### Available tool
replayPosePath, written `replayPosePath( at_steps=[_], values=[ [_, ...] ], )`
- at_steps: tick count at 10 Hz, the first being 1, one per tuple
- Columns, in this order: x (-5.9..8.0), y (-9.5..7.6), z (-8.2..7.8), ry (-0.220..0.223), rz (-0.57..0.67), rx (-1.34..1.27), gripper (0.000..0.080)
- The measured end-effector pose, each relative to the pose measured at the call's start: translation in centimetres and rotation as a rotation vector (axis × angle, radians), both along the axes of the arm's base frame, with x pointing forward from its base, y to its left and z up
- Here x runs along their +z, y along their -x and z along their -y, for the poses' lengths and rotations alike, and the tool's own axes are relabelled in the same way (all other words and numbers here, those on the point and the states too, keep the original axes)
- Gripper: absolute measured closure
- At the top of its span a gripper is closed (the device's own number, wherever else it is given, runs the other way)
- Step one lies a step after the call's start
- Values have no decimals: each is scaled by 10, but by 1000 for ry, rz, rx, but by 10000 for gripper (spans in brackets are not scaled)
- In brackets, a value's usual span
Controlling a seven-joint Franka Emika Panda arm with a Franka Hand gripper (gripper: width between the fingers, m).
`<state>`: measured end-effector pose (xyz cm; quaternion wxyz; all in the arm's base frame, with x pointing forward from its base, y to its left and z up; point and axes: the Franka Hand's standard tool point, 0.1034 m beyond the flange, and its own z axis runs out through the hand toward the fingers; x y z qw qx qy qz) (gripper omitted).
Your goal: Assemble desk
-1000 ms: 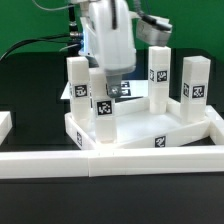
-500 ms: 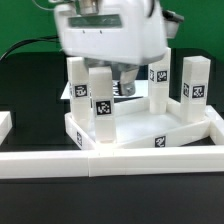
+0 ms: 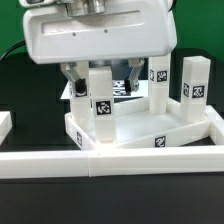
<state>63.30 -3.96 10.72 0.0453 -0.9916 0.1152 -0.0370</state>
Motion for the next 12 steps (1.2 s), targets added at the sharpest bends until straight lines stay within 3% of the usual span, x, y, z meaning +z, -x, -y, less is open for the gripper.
replayPosePath(
  at_steps=[1,2,3,4,5,6,7,12],
  values=[
    [5,-5,0,42,23,265,151],
    [5,-5,0,46,29,325,151],
    [4,-5,0,43,25,285,151],
    [4,-5,0,43,25,284,248],
    [4,-5,0,37,21,228,248],
    [3,-5,0,29,14,137,429],
    [3,-5,0,25,10,76,512],
    [1,-4,1,-31,-59,-744,512]
  ],
)
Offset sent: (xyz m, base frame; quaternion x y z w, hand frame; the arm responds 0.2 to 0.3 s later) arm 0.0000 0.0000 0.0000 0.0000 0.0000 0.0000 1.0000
